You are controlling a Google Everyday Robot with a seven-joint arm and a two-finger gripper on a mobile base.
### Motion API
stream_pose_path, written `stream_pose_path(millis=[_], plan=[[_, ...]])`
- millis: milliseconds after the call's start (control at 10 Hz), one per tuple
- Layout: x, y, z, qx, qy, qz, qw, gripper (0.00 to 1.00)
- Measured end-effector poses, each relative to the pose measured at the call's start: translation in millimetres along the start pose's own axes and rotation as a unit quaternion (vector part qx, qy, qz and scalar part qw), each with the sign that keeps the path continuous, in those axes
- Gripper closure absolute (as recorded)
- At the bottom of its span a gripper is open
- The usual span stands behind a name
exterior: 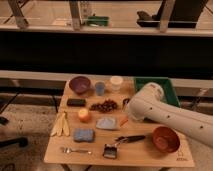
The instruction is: Place pepper in red bowl
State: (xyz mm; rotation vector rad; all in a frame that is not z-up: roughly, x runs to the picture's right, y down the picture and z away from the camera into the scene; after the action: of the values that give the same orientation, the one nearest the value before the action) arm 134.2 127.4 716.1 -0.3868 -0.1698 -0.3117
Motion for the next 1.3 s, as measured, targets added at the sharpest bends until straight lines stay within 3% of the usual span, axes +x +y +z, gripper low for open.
stream_pose_path(millis=[200, 300, 600, 900, 1300], plan=[[20, -3, -21, 0.020, -0.003, 0.033, 0.9993, 1.00], [42, 1, -29, 0.034, -0.002, 0.056, 0.9978, 1.00], [101, 35, -43, 0.070, 0.009, 0.113, 0.9911, 1.00], [114, 68, -47, 0.086, 0.023, 0.129, 0.9876, 1.00], [85, 80, -44, 0.106, 0.046, 0.127, 0.9851, 1.00]])
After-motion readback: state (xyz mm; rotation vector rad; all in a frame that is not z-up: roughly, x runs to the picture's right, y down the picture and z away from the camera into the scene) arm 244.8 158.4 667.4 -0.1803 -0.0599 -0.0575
